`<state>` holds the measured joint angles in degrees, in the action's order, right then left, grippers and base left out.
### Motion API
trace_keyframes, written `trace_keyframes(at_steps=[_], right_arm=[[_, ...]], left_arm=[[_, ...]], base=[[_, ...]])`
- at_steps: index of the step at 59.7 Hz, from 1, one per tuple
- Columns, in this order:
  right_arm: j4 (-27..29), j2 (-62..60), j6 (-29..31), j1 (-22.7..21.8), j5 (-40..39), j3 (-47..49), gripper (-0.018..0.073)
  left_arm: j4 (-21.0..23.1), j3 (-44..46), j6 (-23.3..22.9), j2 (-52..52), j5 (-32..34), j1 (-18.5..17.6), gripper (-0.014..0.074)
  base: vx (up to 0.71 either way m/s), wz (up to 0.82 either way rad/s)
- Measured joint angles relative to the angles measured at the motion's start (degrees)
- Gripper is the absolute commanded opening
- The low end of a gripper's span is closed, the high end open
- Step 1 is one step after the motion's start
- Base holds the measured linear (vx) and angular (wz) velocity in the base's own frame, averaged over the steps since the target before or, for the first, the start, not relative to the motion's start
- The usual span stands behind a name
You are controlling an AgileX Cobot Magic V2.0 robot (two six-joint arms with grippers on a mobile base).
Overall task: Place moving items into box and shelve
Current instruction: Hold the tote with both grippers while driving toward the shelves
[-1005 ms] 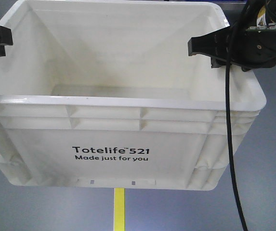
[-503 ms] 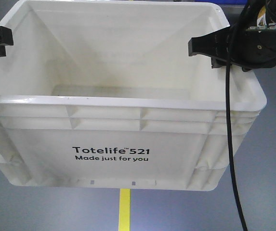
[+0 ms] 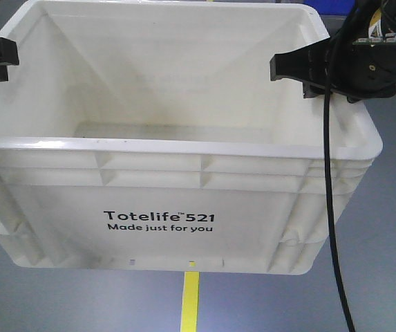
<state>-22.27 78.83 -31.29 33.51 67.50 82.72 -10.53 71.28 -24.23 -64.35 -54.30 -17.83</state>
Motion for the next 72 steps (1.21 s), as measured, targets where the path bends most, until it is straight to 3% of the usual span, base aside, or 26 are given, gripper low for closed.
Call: trace_keyframes(at_steps=[72], right_arm=[[0.1, 0.0, 0.0, 0.0, 0.1, 0.0, 0.0137]], left_arm=[[0.0, 0.0, 0.0, 0.0, -0.1, 0.0, 0.0158]], base=[[0.32, -0.01]])
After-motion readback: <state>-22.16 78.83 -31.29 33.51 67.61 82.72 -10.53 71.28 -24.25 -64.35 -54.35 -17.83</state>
